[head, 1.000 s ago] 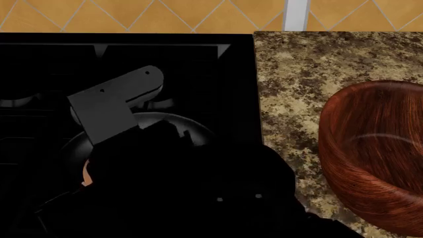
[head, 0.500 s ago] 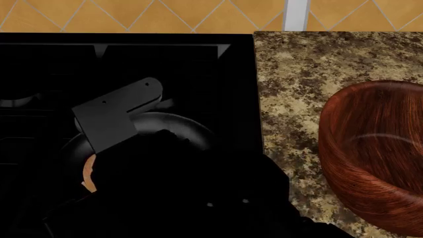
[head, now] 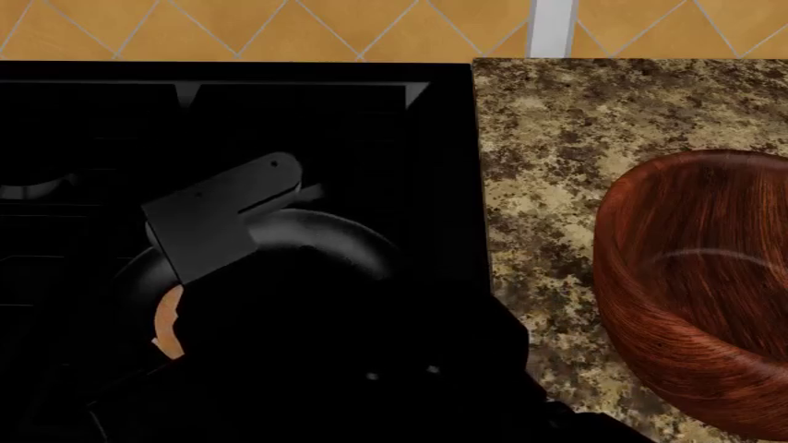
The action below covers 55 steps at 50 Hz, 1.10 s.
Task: Pick the onion from the pan and place it in the bowl.
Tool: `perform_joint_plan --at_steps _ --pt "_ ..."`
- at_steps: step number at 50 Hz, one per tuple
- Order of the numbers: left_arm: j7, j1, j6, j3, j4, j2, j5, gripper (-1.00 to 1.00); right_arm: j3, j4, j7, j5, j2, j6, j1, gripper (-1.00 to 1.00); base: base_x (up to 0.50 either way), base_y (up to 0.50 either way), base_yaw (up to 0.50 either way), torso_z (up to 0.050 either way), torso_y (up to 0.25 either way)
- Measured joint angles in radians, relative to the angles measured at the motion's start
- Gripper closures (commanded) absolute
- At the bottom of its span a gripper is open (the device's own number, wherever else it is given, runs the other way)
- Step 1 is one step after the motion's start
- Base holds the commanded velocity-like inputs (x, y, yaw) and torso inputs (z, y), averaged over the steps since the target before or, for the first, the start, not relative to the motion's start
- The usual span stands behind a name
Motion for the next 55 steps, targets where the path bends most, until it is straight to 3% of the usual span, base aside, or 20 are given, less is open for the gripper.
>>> perform_joint_plan --at_steps 30,31,55 --pt "0.017 0.059 0.033 -0.018 0.011 -0.019 0.022 -1.0 -0.044 0.05 -0.039 -0.035 -0.011 -0.03 -0.01 -1.0 0.0 0.0 0.0 0.0 0.0" --pt "0.018 0.062 0.034 -0.019 0.011 -0.02 0.023 -1.0 -0.045 0.051 -0.039 -0.036 -0.011 -0.031 -0.01 1.0 0.0 0.0 0.0 0.0 0.0" --pt "0.015 0.094 0.052 -0.036 0.021 -0.035 0.016 -1.0 -0.041 -0.003 0.03 0.028 0.01 -0.036 -0.001 1.0 0.0 0.0 0.0 0.0 0.0"
